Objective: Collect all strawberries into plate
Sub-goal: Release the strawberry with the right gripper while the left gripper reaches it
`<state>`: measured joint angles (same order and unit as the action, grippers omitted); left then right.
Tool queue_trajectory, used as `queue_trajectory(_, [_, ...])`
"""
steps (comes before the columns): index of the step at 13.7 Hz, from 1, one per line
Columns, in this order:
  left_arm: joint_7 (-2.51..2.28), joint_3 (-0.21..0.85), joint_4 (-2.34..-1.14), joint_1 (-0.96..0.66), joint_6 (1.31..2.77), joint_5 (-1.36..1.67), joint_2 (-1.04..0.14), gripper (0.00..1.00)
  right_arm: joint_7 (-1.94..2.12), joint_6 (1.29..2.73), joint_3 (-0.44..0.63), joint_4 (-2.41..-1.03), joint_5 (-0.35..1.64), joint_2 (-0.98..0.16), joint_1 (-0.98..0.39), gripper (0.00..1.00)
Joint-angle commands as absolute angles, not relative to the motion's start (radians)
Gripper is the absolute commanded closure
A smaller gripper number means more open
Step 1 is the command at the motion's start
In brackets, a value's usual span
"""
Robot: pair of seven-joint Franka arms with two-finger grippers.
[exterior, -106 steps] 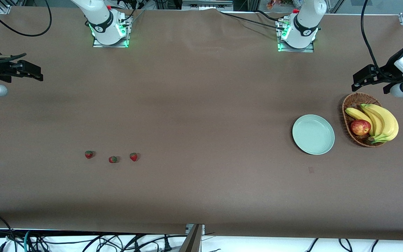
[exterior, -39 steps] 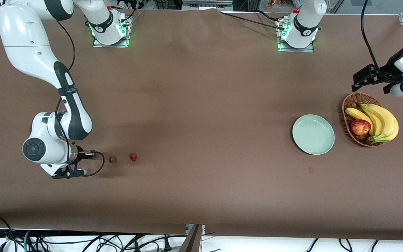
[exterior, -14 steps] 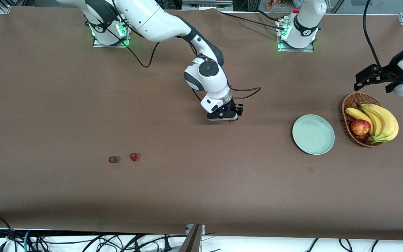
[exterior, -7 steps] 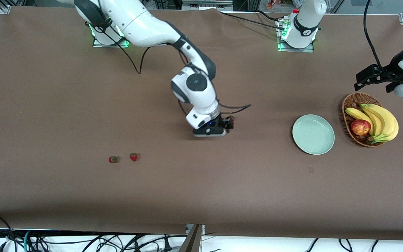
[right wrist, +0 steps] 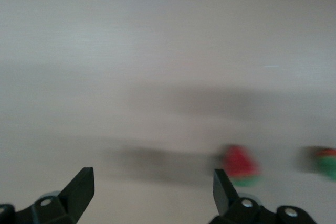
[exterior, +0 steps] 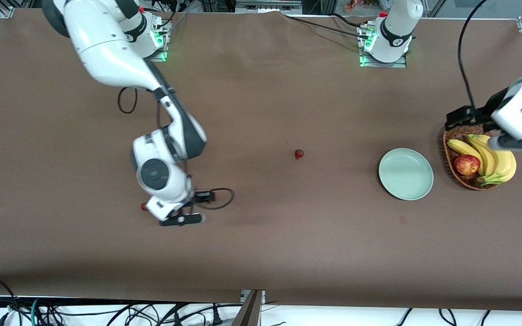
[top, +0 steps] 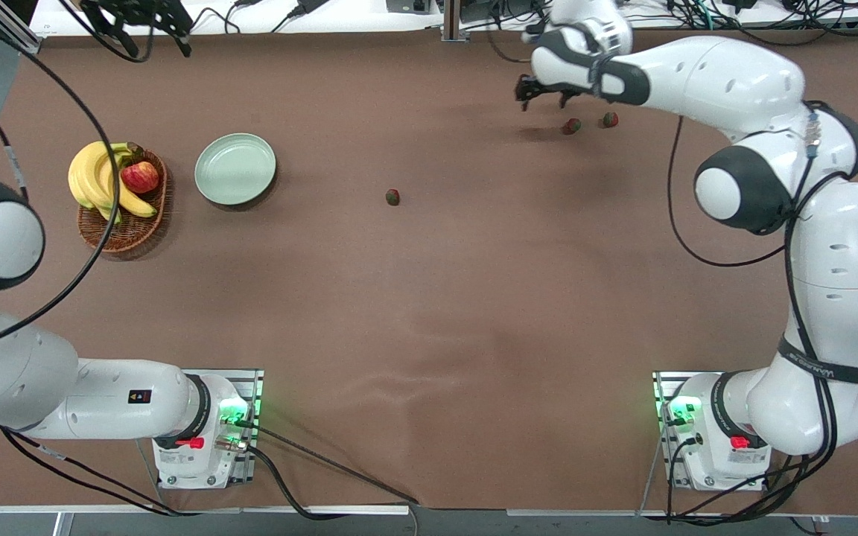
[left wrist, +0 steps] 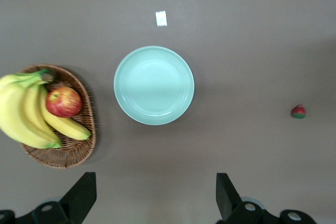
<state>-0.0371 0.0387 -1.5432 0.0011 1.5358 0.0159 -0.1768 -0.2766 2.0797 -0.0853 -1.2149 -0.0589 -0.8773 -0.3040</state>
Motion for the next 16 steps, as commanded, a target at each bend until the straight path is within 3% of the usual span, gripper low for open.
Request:
queue_trajectory(1, [-0.125, 0.049, -1.467, -0.053, 1.538, 0.008, -0.305, 0.0, -0.203, 1.996, -0.089, -1.23, -0.08, -0.842, -0.244, 0.0])
queue_trajectory(4, [-0.161, 0.046, -1.451, -0.174, 1.561, 0.006, -0.402, 0.0, -0.082, 1.915, -0.06, -1.233, -0.08, -0.841, -0.154, 0.0])
queue_trajectory(8, [-0.229, 0.048, -1.476, -0.241, 1.661, 0.11, -0.492, 0.0, -0.028, 1.931, -0.061, -1.25, -0.067, -0.867, -0.071, 0.0])
queue_trajectory(13, [-0.323, 0.048, -1.545, -0.379, 1.88, 0.124, -0.571, 0.0, -0.044, 1.971, -0.063, -1.25, -0.066, -0.884, -0.089, 0.0])
queue_trajectory(16, [-0.428, 0.046, -1.664, -0.48, 2.072, 0.107, -0.583, 0.0, -0.043, 1.991, -0.067, -1.258, -0.064, -0.89, -0.094, 0.0])
